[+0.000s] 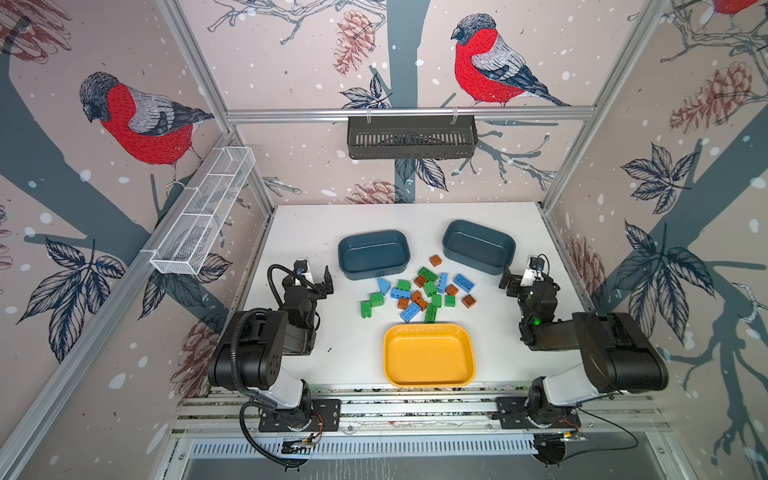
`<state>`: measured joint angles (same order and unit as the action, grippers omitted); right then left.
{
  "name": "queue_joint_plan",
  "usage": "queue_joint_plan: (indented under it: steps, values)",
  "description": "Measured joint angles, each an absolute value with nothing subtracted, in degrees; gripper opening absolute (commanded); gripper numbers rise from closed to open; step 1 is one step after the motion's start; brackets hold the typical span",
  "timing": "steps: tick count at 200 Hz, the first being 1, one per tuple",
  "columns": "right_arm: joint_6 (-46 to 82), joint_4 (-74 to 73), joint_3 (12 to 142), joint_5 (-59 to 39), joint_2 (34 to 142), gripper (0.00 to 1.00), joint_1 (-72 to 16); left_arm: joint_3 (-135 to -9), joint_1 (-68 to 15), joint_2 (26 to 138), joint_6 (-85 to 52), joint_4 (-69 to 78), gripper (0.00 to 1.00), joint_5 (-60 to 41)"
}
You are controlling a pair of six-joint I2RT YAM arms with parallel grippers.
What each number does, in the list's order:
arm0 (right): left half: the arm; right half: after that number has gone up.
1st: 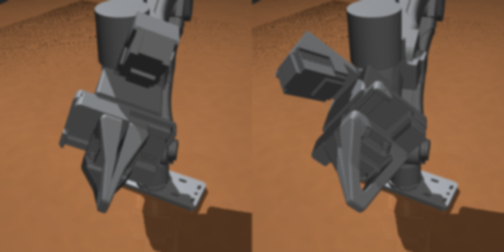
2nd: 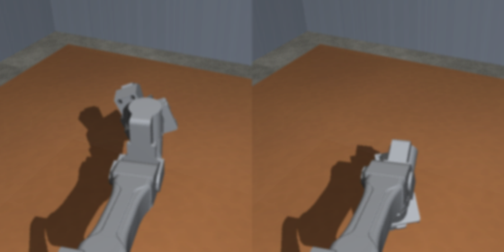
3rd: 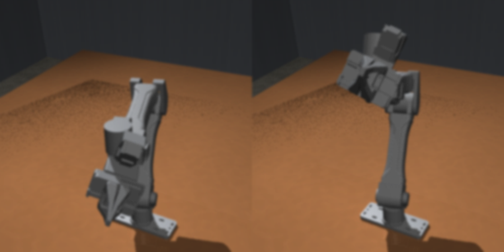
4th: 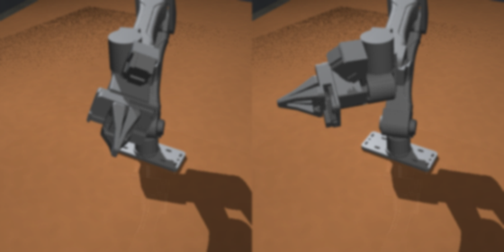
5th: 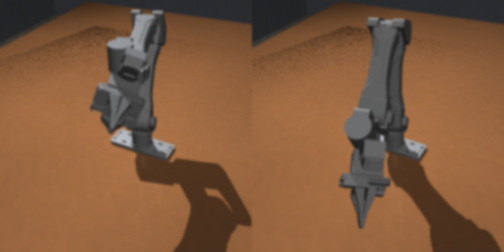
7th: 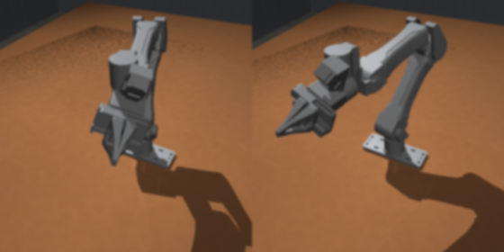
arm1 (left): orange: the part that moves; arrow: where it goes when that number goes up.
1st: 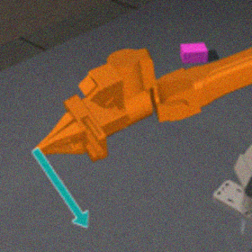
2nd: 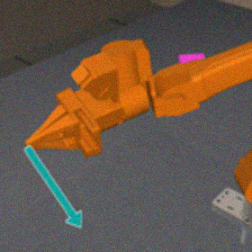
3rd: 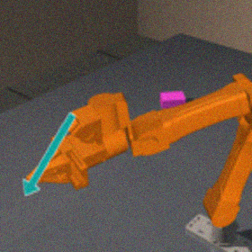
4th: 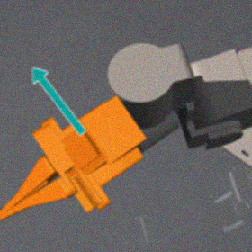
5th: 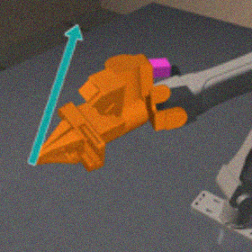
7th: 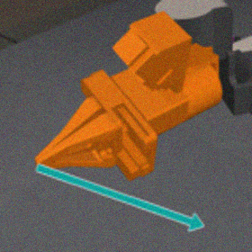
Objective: Sort the legos into containers by color
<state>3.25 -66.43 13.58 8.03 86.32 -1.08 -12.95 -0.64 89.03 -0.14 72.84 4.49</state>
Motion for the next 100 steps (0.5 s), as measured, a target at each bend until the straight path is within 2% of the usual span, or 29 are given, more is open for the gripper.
queue_joint_plan:
  steps: [41, 100]
  values:
    - [3.2, -66.1, 12.8, 7.9, 84.5, 0.99, -1.2, -13.0, -1.5, 86.9, 0.0, 72.0, 0.98, 4.7]
    - [2.9, -56.4, 15.2, 5.9, 69.0, 0.99, -1.7, -20.1, -6.6, 69.3, 1.9, 54.2, 0.98, 6.6]
